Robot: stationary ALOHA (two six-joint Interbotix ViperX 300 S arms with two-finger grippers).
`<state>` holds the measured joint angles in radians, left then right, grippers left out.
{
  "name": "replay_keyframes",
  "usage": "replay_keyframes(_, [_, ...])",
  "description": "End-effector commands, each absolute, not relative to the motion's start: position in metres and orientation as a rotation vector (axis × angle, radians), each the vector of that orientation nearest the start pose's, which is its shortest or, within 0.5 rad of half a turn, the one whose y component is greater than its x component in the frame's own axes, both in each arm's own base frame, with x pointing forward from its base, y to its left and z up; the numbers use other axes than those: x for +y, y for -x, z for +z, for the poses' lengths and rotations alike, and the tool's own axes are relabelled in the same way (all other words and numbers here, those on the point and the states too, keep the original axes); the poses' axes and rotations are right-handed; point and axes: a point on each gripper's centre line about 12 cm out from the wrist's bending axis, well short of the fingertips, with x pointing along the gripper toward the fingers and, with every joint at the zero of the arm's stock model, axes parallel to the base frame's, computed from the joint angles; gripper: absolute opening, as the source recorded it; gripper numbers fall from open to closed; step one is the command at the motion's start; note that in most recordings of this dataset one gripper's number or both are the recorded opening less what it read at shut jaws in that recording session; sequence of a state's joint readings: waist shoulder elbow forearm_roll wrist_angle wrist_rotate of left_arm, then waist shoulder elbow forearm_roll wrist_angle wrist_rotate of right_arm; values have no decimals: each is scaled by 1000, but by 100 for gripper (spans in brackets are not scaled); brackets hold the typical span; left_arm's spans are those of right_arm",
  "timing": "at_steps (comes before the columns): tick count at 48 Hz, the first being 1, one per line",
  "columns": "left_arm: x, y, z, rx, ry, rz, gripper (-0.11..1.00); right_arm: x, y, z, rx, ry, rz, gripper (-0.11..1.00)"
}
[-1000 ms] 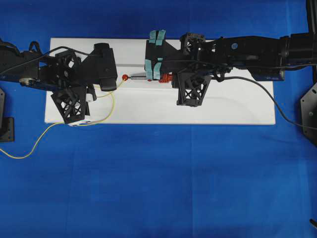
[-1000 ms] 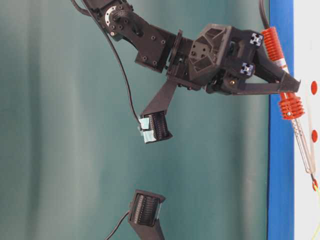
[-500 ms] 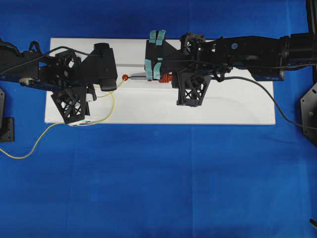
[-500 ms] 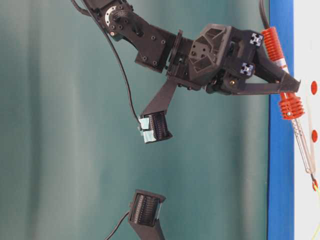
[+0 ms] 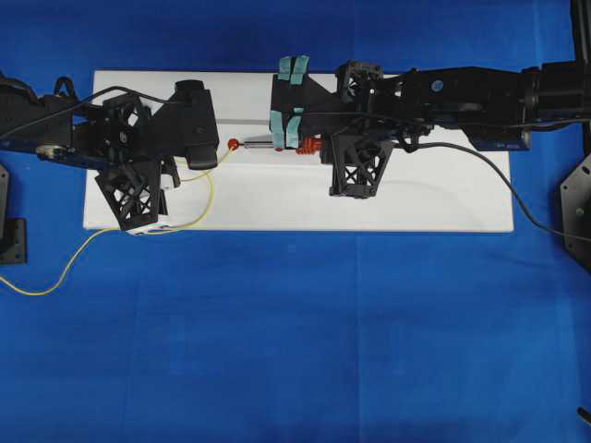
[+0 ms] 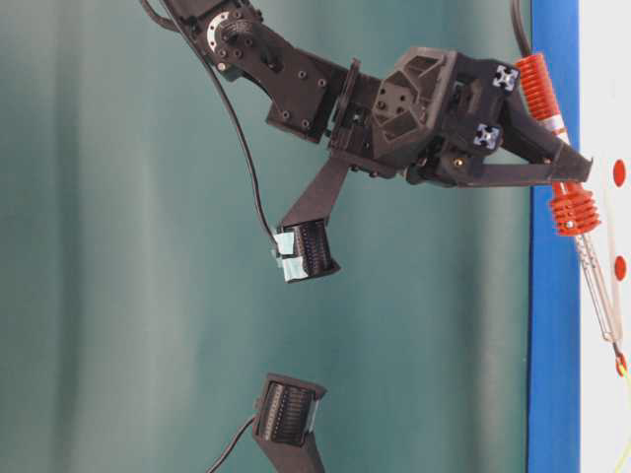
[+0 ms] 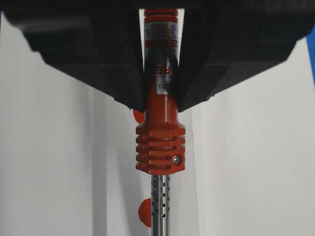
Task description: Touch the tip of the soldering iron to the tip of the solder at the mark.
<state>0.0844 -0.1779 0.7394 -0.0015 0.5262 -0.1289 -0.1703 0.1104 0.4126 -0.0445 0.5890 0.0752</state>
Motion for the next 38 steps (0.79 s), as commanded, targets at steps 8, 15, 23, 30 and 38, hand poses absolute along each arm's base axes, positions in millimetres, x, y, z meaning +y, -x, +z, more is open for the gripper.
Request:
replay_keyframes(8, [26, -315, 173, 1061, 164, 144, 2, -72, -403, 174, 1070, -112, -196, 6])
replay_keyframes(15, [26, -315, 173, 1063, 162, 143, 2, -72, -403, 175, 1069, -112, -197, 6])
replay_keyframes(23, [26, -315, 173, 1061, 164, 144, 2, -72, -403, 174, 1070, -112, -197, 6])
replay_keyframes(30, [26, -315, 173, 1061, 162, 143, 2, -72, -403, 175, 1070, -112, -197, 6])
replay_keyframes(38, [26, -314, 177, 1054, 155, 138, 2, -72, -403, 174, 1072, -112, -197, 6])
